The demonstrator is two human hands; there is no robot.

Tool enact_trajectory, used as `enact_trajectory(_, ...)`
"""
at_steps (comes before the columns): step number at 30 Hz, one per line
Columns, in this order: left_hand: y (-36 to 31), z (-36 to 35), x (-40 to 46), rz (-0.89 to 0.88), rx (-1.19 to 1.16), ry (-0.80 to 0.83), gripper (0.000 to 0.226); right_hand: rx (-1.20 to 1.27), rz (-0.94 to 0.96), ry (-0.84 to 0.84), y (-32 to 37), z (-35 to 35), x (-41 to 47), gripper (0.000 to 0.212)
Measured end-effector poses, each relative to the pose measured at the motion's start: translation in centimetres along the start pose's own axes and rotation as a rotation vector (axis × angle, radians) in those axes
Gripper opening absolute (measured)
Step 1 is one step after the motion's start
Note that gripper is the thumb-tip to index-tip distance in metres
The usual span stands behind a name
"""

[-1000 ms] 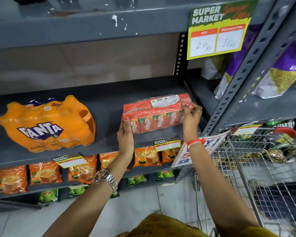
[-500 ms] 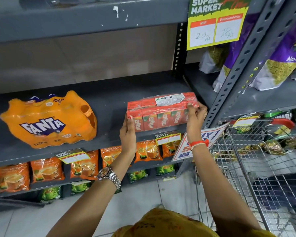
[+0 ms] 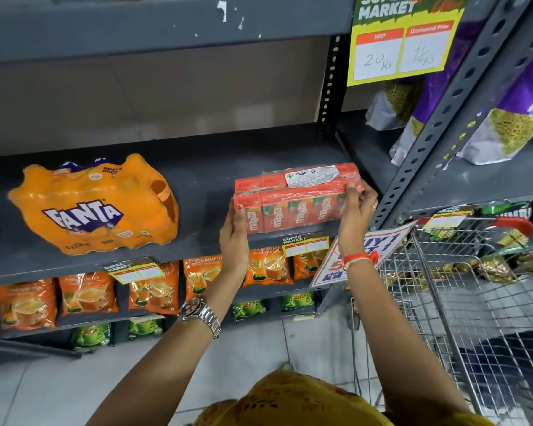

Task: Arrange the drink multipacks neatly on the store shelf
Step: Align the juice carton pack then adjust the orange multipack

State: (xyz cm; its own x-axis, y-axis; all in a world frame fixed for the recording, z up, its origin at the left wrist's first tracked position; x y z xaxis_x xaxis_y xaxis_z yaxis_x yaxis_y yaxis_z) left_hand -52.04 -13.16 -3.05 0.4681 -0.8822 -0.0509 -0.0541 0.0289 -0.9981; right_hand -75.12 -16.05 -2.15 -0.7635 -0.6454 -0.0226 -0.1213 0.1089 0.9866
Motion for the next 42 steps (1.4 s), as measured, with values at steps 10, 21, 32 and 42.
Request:
enact_trajectory(10,2.6,11.4,-1.8,-0.069,0.036,-0.351,0.034,-0.095,0.079,-0.123,-3.8,-0.2,-11.5,0.011)
enact_trajectory(21,-2.4,32.0,7.7,-0.115,0.011,-0.636,0.037,-0.199,0.112,0.459,-0.3,-13.4,-25.8,0.031)
enact_trajectory(32,-3.8,31.0,13.2,0.077,0.056,-0.015,0.022,-0.354,-0.277,0.451,0.3,-16.7,-29.7,0.047)
enact_trajectory(42,-4.2,32.0,13.2,0.042,0.083,0.055,0.043,-0.365,-0.146,0.456,1.4,-19.0,-30.2,0.054)
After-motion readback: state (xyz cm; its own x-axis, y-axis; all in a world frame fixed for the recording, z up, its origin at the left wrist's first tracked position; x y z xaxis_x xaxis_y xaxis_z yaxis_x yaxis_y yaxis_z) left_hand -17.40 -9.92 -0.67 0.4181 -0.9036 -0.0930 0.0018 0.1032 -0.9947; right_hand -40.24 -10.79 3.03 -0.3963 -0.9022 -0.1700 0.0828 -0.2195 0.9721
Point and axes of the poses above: each hand's wrist, its own x-axis towards the middle knuckle, its own z-axis out of the back of the hand, y = z × x, the point moved 5 cm from there along x, towards the middle knuckle, and after that the axes turned 13 degrees about -y, right-handed, at the moved point
